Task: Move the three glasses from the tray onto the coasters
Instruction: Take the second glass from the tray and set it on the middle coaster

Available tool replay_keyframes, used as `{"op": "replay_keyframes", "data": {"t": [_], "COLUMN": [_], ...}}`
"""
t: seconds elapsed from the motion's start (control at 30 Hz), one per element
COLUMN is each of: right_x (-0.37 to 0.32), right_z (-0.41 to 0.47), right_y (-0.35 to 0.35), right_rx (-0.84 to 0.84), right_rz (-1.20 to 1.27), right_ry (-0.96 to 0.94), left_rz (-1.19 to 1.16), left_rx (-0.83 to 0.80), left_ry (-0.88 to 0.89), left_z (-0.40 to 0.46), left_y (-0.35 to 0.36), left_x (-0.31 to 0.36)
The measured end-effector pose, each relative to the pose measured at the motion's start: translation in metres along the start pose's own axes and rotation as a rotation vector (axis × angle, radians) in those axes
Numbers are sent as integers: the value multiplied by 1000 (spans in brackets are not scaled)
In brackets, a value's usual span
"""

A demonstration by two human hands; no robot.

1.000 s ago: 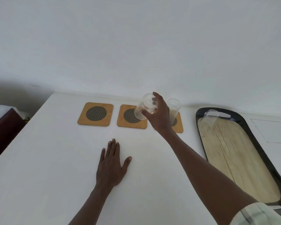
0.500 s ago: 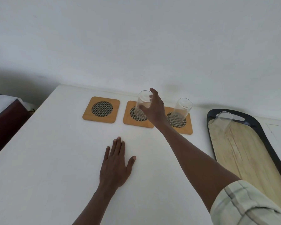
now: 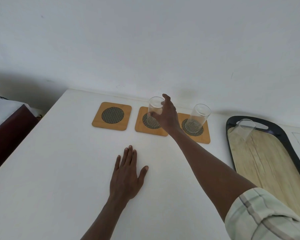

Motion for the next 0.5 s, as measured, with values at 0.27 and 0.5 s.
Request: {"op": "replay_keyframes", "data": {"t": [0.27, 0.5], "right_x": [1, 3], "right_z": [5, 6], "right_y": [7, 10], "right_rx": [40, 37], "right_rz": [-17, -18], "right_ry": [15, -4], "left_rz": [-7, 2], "left_rx": [10, 11], "left_ry": [2, 3], "left_z": [0, 0], "left_y": [-2, 0], "left_x": [0, 0]}}
Point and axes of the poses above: each hand's wrist, its own z-axis towards the middle knuckle, its own y-axis out of the palm, x = y × z, the point moved 6 cm from there along z, towards the middle knuckle, and after that the axes turned 15 degrees about y, right-handed, at the moved point
